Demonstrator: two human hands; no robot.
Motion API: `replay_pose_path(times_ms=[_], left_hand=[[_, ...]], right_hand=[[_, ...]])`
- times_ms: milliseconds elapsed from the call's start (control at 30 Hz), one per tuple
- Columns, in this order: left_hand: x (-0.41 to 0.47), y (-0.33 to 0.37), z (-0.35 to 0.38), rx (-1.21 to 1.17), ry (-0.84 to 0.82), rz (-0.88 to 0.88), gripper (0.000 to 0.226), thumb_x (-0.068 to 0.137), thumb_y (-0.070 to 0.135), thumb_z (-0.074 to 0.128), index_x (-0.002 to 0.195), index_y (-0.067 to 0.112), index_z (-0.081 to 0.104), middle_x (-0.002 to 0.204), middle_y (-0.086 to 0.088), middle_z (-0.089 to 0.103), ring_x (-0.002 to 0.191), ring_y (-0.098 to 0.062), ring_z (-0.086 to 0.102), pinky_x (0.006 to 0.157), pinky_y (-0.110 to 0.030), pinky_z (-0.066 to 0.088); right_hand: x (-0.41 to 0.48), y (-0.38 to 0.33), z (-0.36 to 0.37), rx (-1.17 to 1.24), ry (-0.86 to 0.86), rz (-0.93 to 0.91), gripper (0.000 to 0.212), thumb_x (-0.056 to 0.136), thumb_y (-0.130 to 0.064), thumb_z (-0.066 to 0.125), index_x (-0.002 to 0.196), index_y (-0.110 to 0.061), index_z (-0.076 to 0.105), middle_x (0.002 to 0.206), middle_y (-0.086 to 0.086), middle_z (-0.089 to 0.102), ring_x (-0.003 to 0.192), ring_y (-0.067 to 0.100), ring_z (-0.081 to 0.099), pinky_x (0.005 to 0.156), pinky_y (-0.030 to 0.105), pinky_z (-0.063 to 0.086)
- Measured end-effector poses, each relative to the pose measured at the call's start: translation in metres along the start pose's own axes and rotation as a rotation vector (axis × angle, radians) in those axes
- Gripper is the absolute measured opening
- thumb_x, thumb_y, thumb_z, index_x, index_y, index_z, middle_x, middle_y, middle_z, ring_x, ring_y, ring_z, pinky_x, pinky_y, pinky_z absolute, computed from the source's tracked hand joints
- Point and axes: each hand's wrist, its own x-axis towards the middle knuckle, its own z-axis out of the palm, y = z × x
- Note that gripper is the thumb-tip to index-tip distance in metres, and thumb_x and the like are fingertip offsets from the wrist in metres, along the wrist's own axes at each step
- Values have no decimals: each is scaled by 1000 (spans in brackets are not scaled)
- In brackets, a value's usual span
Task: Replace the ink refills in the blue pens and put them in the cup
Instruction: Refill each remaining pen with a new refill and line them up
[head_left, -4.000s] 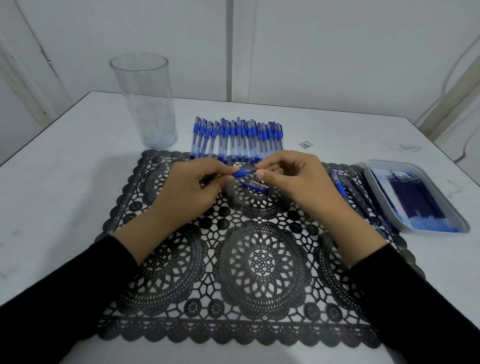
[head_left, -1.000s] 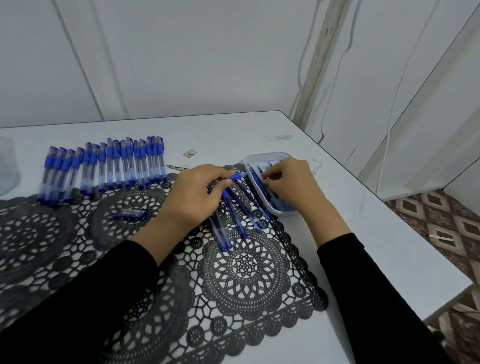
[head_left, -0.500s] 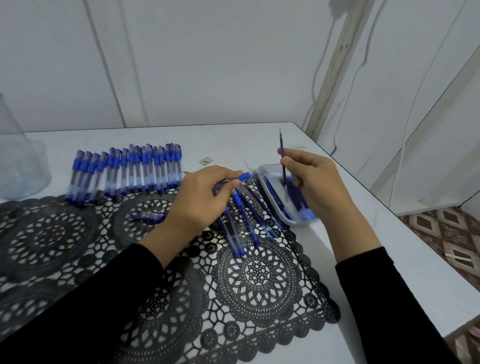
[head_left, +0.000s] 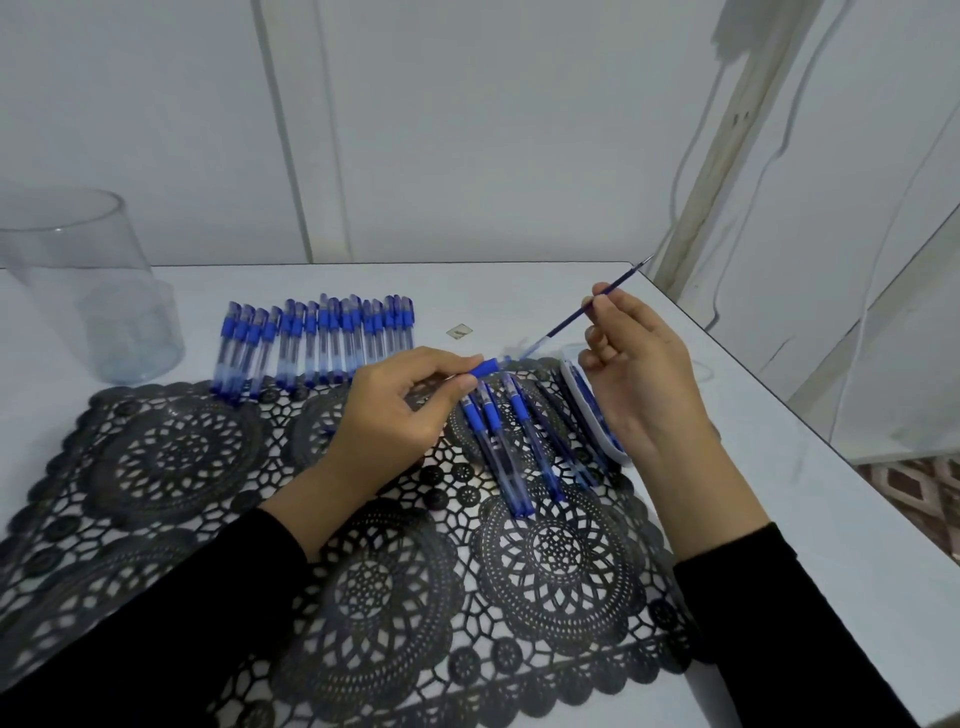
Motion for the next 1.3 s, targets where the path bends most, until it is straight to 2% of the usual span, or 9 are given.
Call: replay_pose_path(times_ms=[133,300,400,667,1300], left_hand=[[-1,-1,-2,3,15,8,20,89,13,69,108,9,73,99,4,74,89,-10,71,78,-31,60],[-1,-1,-1,-36,3,-5,20,90,7,70,109,10,73,99,4,74,89,-12,71,77,-34,60],[-1,-1,-1,-51,2,-8,20,89,11,69,109,12,73,99,3,74,87,-14,71,76,-36,60],[-1,0,-2,-72,-3,-6,21,89,11,69,109,15,71,98,6,73,87,-11,71,76,-27,59],[-2,0,0,-72,-2,7,22,89,6,70,109,14,72,99,3,74,89,-12,71,77,-23,57]], right_hand=[[-2,3,4,12,-7,21,9,92,-4,60,97,-11,63,87,-1,65,64,6,49,54,18,36],[-3,7,7,15,-3,48,9,91,-5,61,93,-13,65,82,-5,67,62,5,51,54,19,35],[-2,8,8,46,6,74,9,92,-5,61,93,-13,66,80,-4,67,61,5,51,54,19,35],[-2,8,6,95,33,106,9,92,-5,61,95,-11,66,85,-2,66,61,6,51,56,20,34],[-1,10,5,116,61,130,9,91,-4,61,91,-12,66,82,-1,66,60,7,50,54,19,35]])
